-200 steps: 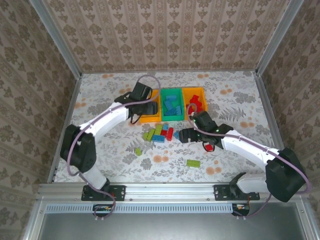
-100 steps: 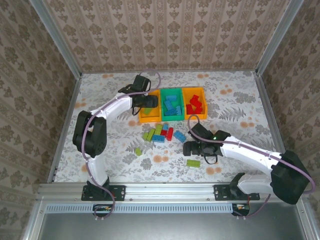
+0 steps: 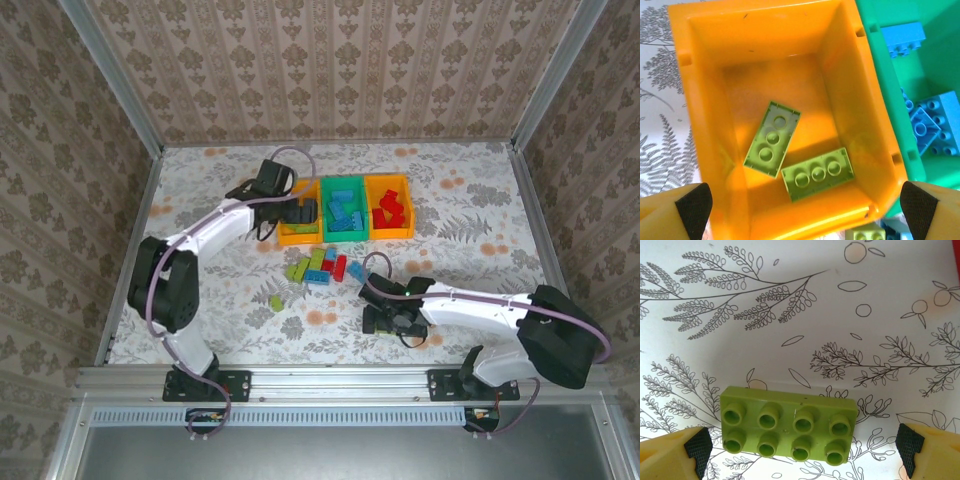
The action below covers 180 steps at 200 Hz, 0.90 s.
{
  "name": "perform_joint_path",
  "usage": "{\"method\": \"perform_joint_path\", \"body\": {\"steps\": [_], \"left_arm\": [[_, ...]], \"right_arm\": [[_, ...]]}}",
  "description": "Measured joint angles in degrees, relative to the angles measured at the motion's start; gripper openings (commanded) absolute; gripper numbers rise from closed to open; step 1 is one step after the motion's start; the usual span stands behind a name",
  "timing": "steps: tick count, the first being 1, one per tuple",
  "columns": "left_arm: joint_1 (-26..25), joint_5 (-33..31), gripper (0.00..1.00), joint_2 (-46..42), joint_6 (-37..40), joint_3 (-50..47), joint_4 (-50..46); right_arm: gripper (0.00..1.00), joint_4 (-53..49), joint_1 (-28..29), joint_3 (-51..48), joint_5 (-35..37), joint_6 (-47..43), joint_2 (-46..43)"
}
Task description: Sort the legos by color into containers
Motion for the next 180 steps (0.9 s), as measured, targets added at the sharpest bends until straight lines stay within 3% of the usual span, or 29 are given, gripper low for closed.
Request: {"method": "perform_joint_path", "body": {"steps": [52, 94, 120, 180], "left_arm": [[-0.3, 0.0, 1.0, -7.5, 0.0, -6.4, 2.2], [-0.7, 0.0, 1.0, -10.1, 0.0, -10.0, 2.3], [-0.7, -0.2, 1.0, -11.5, 0.0, -11.9, 2.4], [-0.7, -1.9, 1.0, -17.6, -0.1, -16.3, 1.8]], "right_arm": [[0.89, 0.1, 0.0, 0.7, 1.3, 0.2, 3.4], [0.69, 0.0, 0.2, 2.8, 1.6, -0.4, 5.8], [0.62, -0.3, 0.4, 3.2, 1.9, -0.7, 5.8], [0.6, 0.5, -1.4, 10.9, 4.3, -6.3, 5.4]]}}
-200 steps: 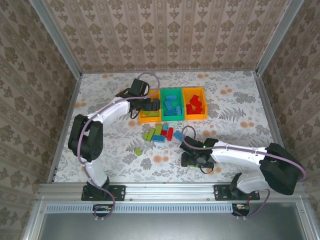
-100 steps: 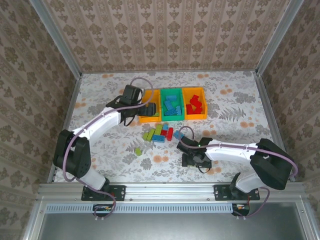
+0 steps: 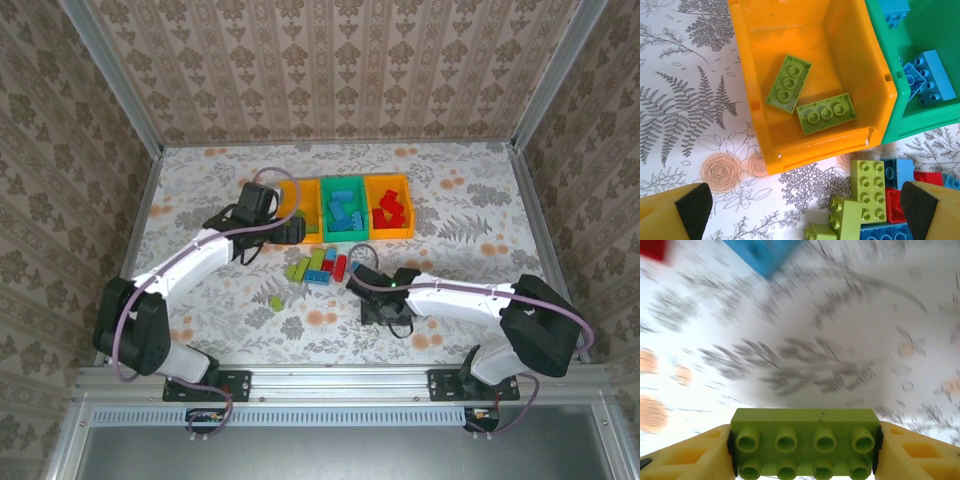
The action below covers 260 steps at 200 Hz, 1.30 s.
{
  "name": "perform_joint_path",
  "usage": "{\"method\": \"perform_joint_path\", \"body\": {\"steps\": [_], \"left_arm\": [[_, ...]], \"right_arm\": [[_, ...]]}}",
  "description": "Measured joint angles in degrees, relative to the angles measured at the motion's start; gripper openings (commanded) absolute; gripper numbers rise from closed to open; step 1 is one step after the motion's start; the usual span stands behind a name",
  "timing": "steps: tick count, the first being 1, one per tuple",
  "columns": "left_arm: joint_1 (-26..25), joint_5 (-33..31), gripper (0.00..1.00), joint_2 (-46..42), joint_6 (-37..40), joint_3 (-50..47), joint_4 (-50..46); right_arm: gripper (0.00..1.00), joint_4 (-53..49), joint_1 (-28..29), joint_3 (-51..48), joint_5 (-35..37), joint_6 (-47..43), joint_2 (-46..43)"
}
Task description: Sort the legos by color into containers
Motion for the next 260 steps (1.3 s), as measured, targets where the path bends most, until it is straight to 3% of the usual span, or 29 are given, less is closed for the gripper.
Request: {"method": "perform_joint_path", "body": {"steps": [46, 92, 143, 200, 260], "left_arm": [[-0.3, -0.6, 1.0, -6.6, -1.2, -5.9, -1.0], [-2.1, -0.9, 1.0, -13.5, -2.4, -14.0, -1.5], [-4.7, -0.9, 1.0, -19.1, -7.3, -21.1, -4.4], [-11.2, -1.4, 1.0, -22.7, -13.1, -25.5, -6.5], [-15.4, -1.8, 0.98, -22.9, -20.3, -29.4, -7.6]], "right_arm": [[0.59, 5.6, -7.1, 12.7, -2.8, -7.1, 2.8], [0.58, 9.3, -11.7, 34.3, -9.8, -13.0, 18.3], [0.58, 9.3, -14.3, 51.9, -15.9, -13.7, 34.1], [0.6, 10.1, -16.2, 58.5, -21.3, -10.3, 43.2], [0.68, 11.0, -16.7, 61.5, -23.1, -8.5, 45.4]]}}
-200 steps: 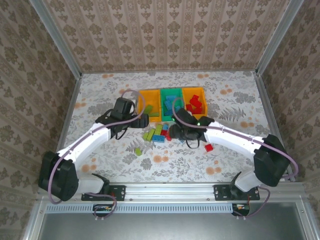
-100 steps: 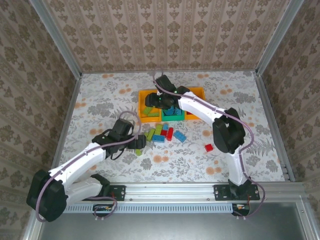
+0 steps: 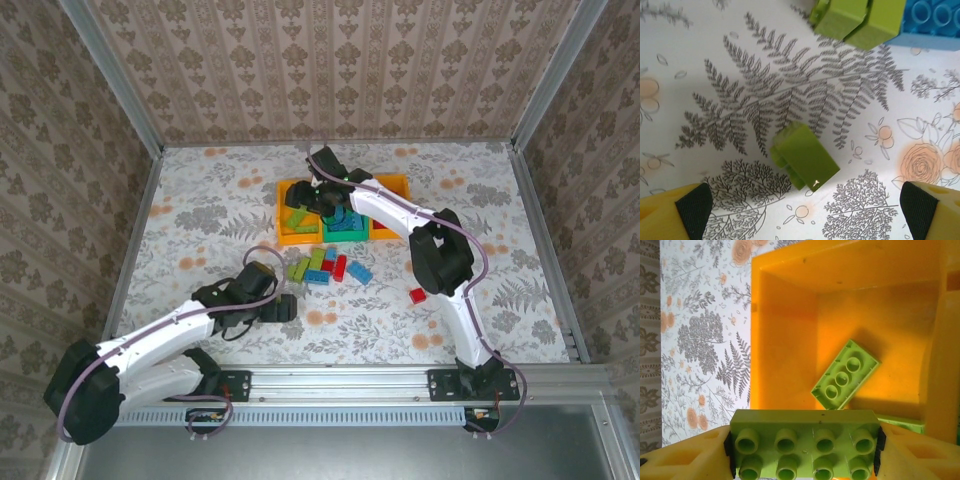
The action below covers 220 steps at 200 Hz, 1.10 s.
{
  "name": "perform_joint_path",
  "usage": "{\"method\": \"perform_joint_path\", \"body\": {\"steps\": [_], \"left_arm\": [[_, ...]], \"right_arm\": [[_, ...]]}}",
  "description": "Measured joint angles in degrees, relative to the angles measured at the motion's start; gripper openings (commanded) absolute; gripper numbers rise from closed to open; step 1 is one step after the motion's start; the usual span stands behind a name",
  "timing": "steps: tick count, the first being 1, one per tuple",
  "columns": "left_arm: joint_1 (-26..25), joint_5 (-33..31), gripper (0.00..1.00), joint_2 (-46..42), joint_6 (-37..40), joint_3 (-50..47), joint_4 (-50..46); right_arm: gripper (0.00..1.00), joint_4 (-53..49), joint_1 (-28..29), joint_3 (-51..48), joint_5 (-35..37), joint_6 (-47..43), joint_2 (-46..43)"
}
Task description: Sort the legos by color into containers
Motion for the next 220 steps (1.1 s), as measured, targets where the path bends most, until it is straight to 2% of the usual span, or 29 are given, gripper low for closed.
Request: {"method": "perform_joint_path", "body": {"steps": [71, 133, 173, 220], "left_arm": [[-0.3, -0.2, 0.95, 3.5, -4.6, -0.6, 1.0], [-0.3, -0.1, 0.87, 8.4, -5.0, 1.0, 2.9], [-0.3, -0.3, 0.76, 9.7, -5.0, 1.2, 3.8], [0.3, -0.5, 0.57, 12.9, -4.7, 2.7, 4.9]], "right_arm": [[0.82, 0.8, 0.0, 0.4, -0.9, 1.0, 0.3], [0.87, 1.8, 0.0, 0.4, -1.3, 1.2, 0.2], [0.89, 3.6, 0.0, -1.6, -1.4, 1.1, -0.9], [0.89, 4.2, 0.0, -4.8, -1.5, 1.0, -3.4]]}}
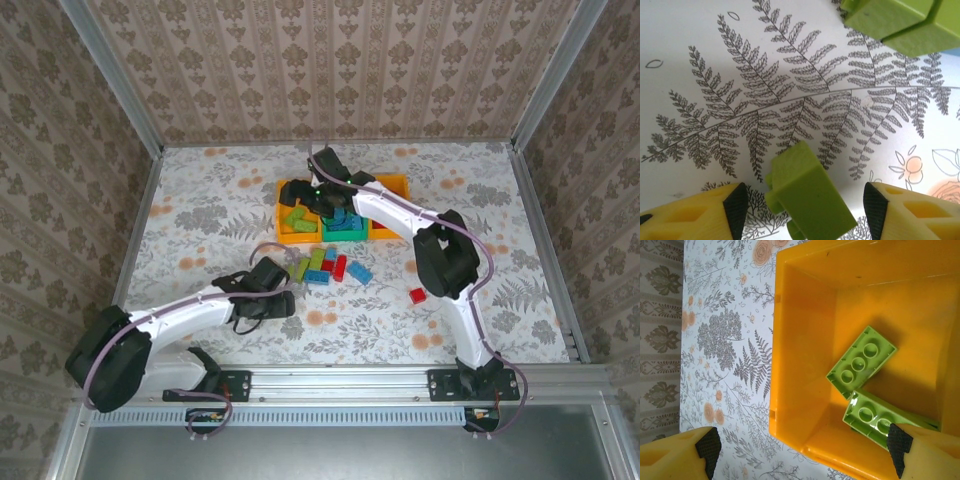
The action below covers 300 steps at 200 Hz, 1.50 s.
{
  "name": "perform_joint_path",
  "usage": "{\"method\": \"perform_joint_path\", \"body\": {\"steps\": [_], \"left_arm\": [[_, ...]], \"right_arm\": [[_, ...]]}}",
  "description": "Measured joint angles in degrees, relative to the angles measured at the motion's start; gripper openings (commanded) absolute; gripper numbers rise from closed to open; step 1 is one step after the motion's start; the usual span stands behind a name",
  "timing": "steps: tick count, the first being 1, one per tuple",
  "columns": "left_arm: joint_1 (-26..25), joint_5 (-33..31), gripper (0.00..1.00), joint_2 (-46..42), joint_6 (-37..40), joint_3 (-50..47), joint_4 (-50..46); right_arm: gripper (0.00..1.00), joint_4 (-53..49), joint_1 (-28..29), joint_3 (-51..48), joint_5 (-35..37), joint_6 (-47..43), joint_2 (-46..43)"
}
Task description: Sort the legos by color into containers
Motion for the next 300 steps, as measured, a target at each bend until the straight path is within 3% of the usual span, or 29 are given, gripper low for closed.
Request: {"method": "perform_joint_path", "body": {"steps": [54, 87, 139, 186, 237, 300], "left_arm": [[0.9, 0.0, 0.31, 0.3, 1.2, 0.3, 0.8], [1.4, 0.3, 0.24, 0.3, 2.3, 1.8, 0.8], [3.0, 0.3, 0.24, 0.3, 5.7, 6.9, -0.2], [8.5, 1.0, 0.25, 1.7, 13.2, 18.2, -1.5], [15.8, 6.3, 0.26, 16.1, 21.3, 34.1, 0.1], [18.7, 11.4, 0.28, 30.1, 24.7, 44.6, 0.7]], "right_arm": [[0.9, 1.0, 0.0, -6.0, 0.6, -1.7, -4.9], [0.91, 1.1, 0.1, -11.6, 2.5, -5.0, -9.9], [0.95, -0.1, 0.1, -24.4, 8.6, -12.1, -21.4], [0.97, -5.5, 0.1, -40.7, 18.2, -14.6, -33.7], [0.95, -12.3, 0.0, -57.1, 25.6, -11.8, -44.6], [0.92, -16.1, -0.2, -66.2, 27.5, -8.0, -53.9]]}}
